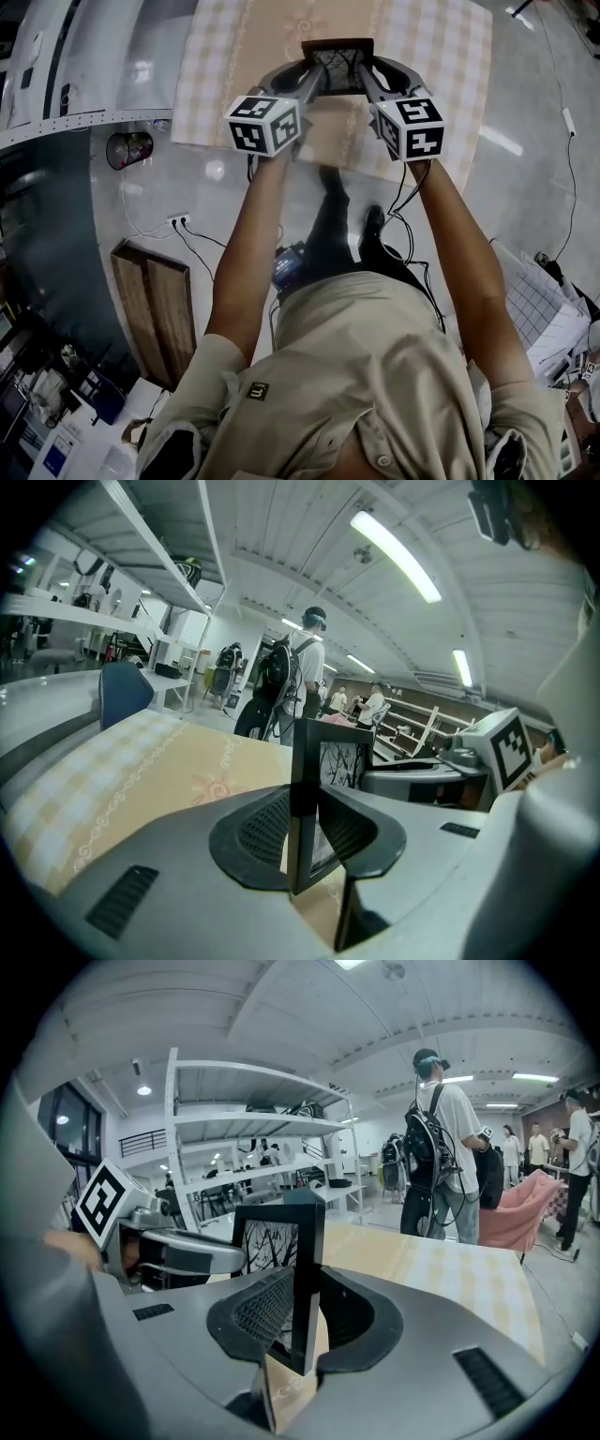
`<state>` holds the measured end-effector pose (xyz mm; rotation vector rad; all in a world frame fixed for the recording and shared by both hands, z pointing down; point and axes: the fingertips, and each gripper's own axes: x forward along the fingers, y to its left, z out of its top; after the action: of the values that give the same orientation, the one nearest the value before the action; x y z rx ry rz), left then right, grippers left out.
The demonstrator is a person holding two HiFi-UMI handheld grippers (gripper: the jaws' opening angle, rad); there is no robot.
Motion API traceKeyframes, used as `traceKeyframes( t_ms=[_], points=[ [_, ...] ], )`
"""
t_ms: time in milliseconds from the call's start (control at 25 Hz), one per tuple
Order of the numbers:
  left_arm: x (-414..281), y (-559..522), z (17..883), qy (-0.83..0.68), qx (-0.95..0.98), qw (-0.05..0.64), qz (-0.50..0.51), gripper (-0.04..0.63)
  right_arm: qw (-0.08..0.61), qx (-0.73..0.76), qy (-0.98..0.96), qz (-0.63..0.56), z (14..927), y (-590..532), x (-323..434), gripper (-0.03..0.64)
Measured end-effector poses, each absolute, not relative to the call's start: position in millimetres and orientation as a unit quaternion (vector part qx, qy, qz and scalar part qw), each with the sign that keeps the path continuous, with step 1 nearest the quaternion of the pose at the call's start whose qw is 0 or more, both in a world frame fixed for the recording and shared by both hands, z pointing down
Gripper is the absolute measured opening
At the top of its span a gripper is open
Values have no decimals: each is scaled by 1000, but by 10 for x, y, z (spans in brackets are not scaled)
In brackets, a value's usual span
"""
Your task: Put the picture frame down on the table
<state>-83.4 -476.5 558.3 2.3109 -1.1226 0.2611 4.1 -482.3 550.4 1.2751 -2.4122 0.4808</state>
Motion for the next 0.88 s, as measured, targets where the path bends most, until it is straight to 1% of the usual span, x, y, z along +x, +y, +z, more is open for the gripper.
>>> traceKeyframes(
  t_ms=[880],
  points=[
    [-845, -4897, 6122, -413, 848, 314, 112, 86, 223, 442, -847, 195, 6047, -4993, 24, 87]
  ],
)
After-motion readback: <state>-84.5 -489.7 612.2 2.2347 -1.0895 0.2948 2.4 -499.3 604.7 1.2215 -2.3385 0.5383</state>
